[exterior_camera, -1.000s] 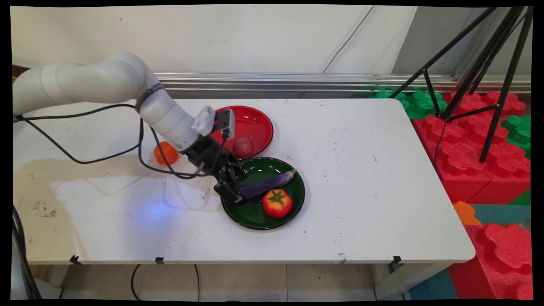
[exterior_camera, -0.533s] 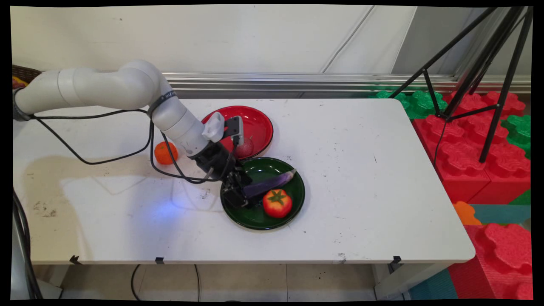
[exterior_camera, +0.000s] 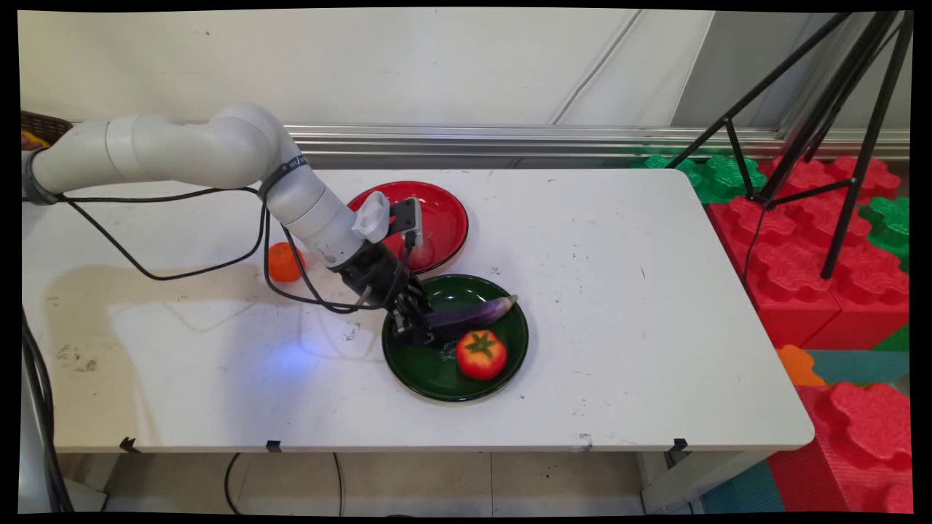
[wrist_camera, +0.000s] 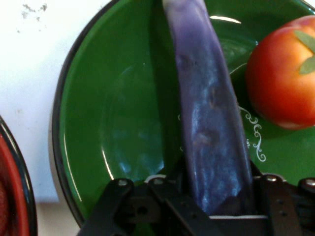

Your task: Place the picked object on the table

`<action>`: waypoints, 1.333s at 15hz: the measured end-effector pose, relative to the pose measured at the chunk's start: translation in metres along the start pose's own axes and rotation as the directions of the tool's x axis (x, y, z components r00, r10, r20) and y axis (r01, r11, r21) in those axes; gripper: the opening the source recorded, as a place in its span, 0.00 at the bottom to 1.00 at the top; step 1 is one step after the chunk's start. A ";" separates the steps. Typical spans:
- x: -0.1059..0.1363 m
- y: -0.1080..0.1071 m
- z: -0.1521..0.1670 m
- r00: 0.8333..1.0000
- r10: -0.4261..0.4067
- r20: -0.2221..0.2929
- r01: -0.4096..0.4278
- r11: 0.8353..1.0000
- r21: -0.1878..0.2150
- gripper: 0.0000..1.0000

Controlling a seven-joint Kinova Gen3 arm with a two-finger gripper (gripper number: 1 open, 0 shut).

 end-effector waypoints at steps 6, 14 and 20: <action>-0.001 -0.003 -0.008 1.000 0.006 -0.008 -0.006 1.000 0.011 0.00; 0.005 -0.008 -0.035 0.998 0.026 -0.052 -0.025 0.999 0.026 0.00; 0.001 -0.009 -0.074 0.995 0.054 -0.079 -0.052 0.998 0.036 0.00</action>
